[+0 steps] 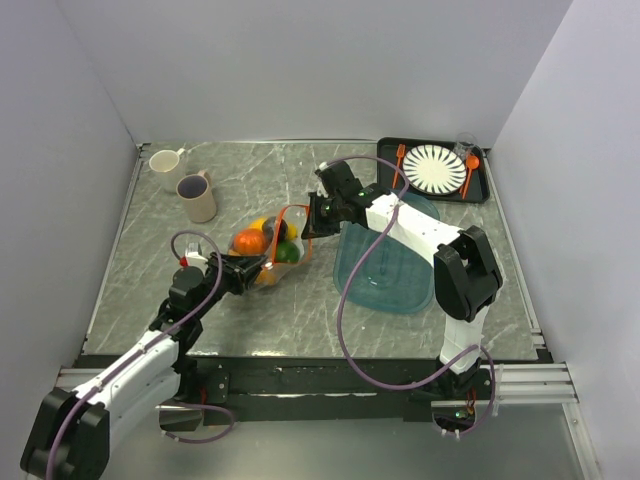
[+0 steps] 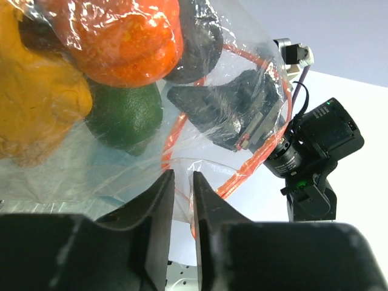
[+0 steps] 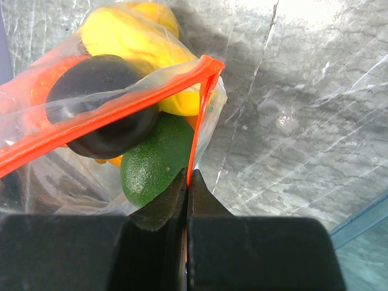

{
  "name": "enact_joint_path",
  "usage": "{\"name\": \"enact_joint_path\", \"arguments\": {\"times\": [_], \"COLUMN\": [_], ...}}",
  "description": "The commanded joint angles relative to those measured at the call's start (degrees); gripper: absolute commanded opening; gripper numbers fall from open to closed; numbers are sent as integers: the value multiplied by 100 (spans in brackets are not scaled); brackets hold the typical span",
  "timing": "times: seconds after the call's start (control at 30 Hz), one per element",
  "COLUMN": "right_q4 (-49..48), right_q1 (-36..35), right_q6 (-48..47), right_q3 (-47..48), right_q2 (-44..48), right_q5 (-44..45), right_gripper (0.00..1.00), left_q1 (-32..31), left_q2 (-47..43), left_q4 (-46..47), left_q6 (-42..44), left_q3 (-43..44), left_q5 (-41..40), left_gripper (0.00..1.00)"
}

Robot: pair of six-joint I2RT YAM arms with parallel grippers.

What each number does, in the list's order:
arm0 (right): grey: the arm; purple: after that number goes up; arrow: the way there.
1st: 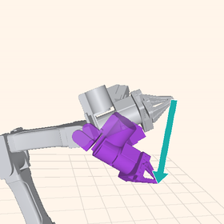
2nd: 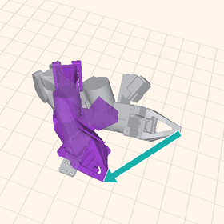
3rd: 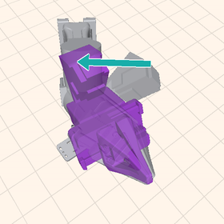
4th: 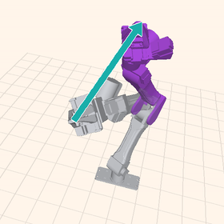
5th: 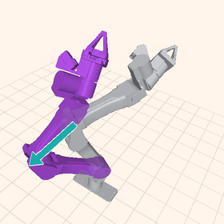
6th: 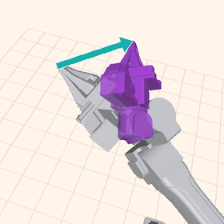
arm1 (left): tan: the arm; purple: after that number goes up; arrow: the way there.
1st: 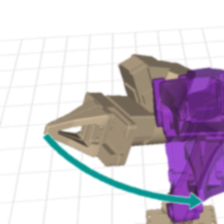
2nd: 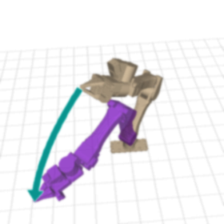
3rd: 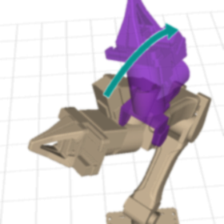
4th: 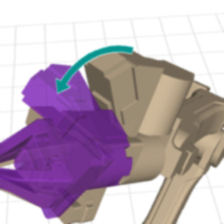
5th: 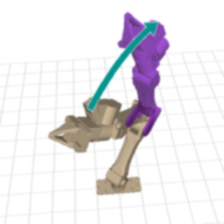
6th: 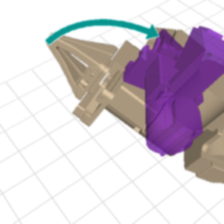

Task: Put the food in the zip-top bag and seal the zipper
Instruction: Adjust the zipper food storage bag at the center of the board.

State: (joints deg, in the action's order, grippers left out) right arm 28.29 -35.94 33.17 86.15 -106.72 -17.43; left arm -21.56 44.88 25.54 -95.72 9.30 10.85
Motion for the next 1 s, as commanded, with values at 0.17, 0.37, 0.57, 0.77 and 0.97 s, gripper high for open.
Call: {"name": "enact_joint_path", "arguments": {"times": [0.17,0.37,0.57,0.77,0.97], "right_q4": [-78,9,-114,-754,-1730], "right_q1": [61,105,237,-70,-562], "right_q6": [-109,14,522,1505,2395], "right_q3": [121,148,-256,-1134,-1838], "right_q2": [169,326,1161,1882,2120], "right_q5": [-15,406,873,23,-559], "right_gripper": [0,25,51,50,49], "left_q1": [3,3,3,3,3], "left_q2": [161,205,187,152,135], "left_q4": [548,461,338,-4,-5], "left_q6": [-43,88,360,922,1292], "left_q3": [81,125,230,485,546], "left_q5": [180,233,259,119,31], "left_gripper": [1,1,1,1,1]}}
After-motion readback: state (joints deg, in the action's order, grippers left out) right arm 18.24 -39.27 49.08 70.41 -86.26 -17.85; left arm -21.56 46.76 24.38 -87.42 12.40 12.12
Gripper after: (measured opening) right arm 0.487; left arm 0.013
